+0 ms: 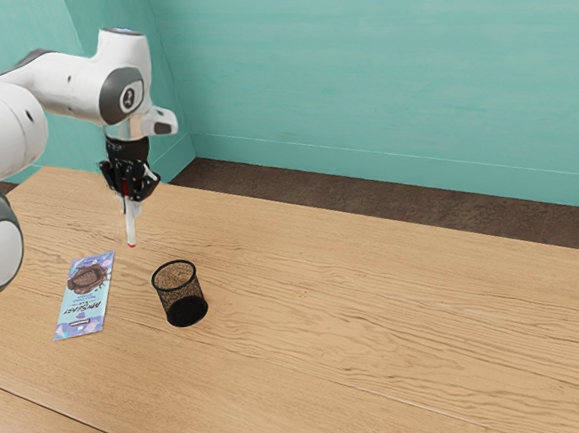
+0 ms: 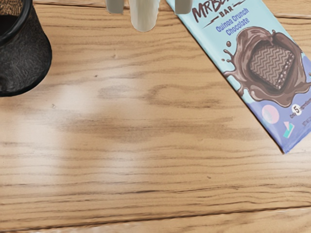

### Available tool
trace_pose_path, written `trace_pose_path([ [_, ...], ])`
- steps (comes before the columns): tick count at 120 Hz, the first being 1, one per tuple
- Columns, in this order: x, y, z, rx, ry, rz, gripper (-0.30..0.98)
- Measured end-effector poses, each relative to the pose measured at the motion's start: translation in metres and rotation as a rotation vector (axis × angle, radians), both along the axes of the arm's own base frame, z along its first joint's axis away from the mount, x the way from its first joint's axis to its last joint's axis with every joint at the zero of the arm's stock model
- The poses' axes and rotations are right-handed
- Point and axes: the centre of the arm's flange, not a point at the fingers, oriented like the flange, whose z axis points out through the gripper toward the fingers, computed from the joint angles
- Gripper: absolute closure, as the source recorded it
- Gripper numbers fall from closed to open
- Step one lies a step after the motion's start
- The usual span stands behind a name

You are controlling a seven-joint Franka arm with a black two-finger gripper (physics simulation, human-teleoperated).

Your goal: Take the marker out of the pen holder and place it to the left of the pen holder.

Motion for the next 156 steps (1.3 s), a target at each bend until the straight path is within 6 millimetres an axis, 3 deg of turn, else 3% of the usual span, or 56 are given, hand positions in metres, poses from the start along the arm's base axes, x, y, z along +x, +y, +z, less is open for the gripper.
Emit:
trace_pose_path([
  [23, 0.015, -0.001, -0.004, -0.059, -0.126, -0.055, 0.79],
  [35, 0.017, 0.006, -0.025, -0.082, -0.126, -0.064, 0.79],
  [103, -0.015, 0.058, -0.123, -0.296, 0.248, 0.058, 0.79],
  [121, -0.018, 0.057, -0.135, -0.339, 0.284, 0.064, 0.78],
  [156, -0.011, 0.056, -0.126, -0.356, 0.245, 0.031, 0.25],
])
